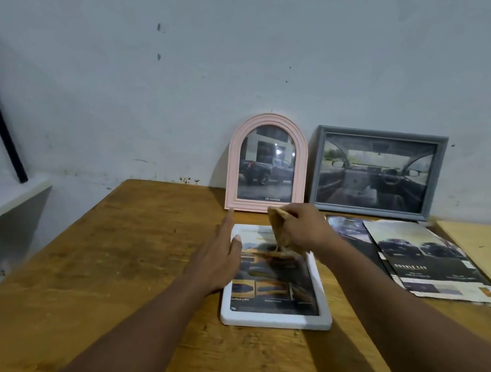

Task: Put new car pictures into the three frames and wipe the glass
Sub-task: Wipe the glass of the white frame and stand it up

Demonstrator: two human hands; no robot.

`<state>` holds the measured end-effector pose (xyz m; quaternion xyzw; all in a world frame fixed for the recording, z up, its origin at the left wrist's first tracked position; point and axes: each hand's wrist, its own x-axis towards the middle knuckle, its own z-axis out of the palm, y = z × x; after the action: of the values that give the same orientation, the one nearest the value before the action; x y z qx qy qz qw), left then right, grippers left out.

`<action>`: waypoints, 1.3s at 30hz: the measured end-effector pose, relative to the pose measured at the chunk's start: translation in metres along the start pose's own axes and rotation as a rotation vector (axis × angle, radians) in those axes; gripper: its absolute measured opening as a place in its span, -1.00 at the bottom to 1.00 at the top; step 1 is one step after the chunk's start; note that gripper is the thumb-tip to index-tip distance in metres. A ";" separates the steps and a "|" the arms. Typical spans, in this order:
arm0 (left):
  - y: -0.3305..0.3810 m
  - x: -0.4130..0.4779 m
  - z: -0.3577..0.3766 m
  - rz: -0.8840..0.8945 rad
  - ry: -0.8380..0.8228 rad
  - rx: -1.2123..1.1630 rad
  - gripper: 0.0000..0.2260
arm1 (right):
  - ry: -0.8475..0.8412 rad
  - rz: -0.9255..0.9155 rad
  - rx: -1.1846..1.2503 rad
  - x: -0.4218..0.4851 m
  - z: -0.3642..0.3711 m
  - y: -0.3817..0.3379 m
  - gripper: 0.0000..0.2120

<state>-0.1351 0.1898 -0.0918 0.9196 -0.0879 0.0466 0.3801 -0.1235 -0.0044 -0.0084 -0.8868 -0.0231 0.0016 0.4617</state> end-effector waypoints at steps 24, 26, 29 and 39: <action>0.012 -0.002 0.002 -0.071 0.049 0.266 -0.42 | -0.064 -0.337 -1.105 -0.012 0.005 0.042 -0.56; 0.011 -0.003 0.002 -0.079 0.060 0.261 -0.42 | -0.029 -0.294 -1.099 -0.019 0.014 0.035 -0.57; 0.011 -0.004 0.002 -0.084 0.078 0.270 -0.44 | 0.029 -0.171 -1.059 -0.033 0.037 0.018 -0.63; 0.007 -0.002 -0.001 -0.096 0.029 0.169 -0.47 | -0.248 -0.308 -0.608 -0.031 0.056 0.027 -0.59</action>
<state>-0.1388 0.1860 -0.0862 0.9507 -0.0341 0.0491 0.3044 -0.1549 0.0250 -0.0633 -0.9627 -0.2115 0.0328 0.1655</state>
